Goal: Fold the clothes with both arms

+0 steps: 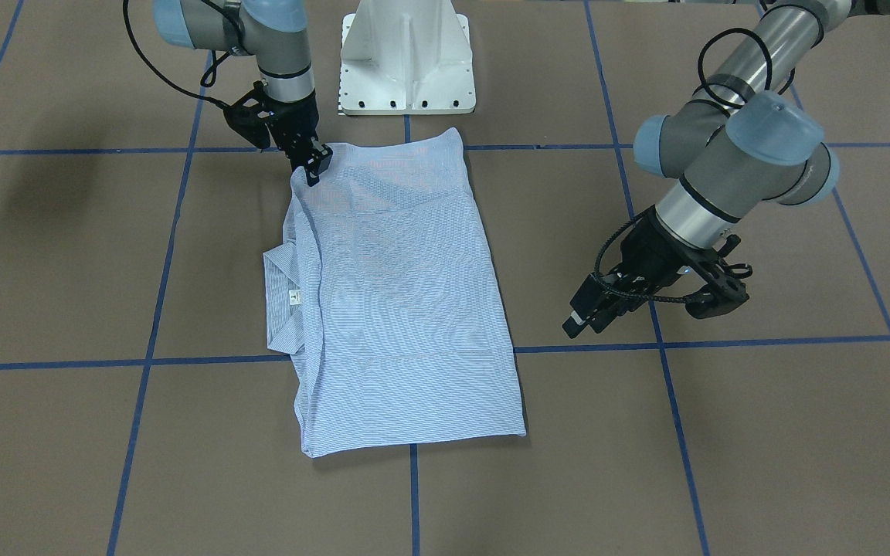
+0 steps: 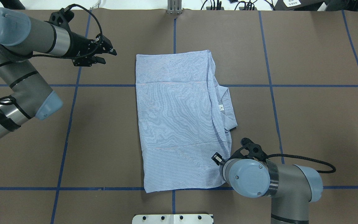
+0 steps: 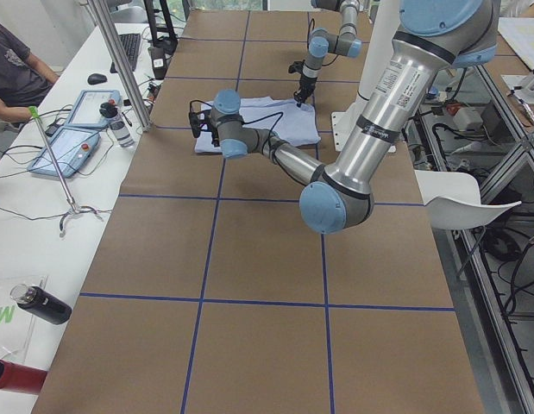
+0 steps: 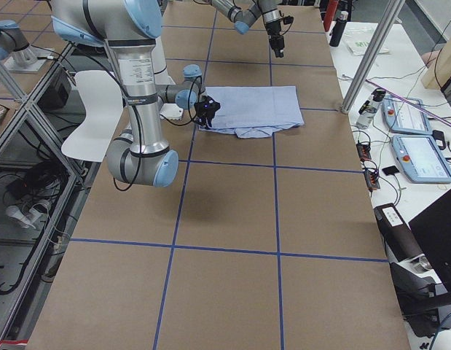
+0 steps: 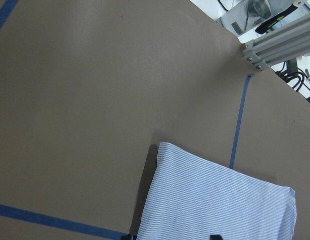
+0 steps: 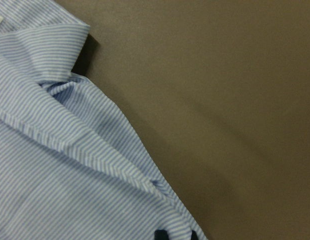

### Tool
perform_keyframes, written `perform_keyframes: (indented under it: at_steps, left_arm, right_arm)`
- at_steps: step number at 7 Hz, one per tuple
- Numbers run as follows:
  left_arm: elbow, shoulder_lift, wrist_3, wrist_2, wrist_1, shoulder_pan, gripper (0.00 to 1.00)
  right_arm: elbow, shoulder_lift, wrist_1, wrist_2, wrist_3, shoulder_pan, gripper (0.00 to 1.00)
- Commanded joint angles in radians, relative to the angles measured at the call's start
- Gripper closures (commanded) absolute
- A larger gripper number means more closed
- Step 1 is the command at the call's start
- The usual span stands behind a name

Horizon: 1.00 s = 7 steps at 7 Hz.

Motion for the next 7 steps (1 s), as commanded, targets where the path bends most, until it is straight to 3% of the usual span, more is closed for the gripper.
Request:
perform_keyframes:
  at_steps: [1,6,7]
  left_arm:
    - [0.0,0.002,-0.001,0.0,0.0,0.0,0.4]
    - [-0.061,0.047,-0.004,-0.003,0.002,0.002,0.4]
    - [-0.061,0.051,-0.086,0.005,-0.009,0.011,0.4]
  right_arm:
    - [0.003,0.003,0.001,0.001,0.0,0.0,1.0]
    - [0.095,-0.012,-0.014,0.026,-0.004,0.021,1.0]
    - [0.108,-0.012,-0.046,0.026,-0.001,0.017,1.0]
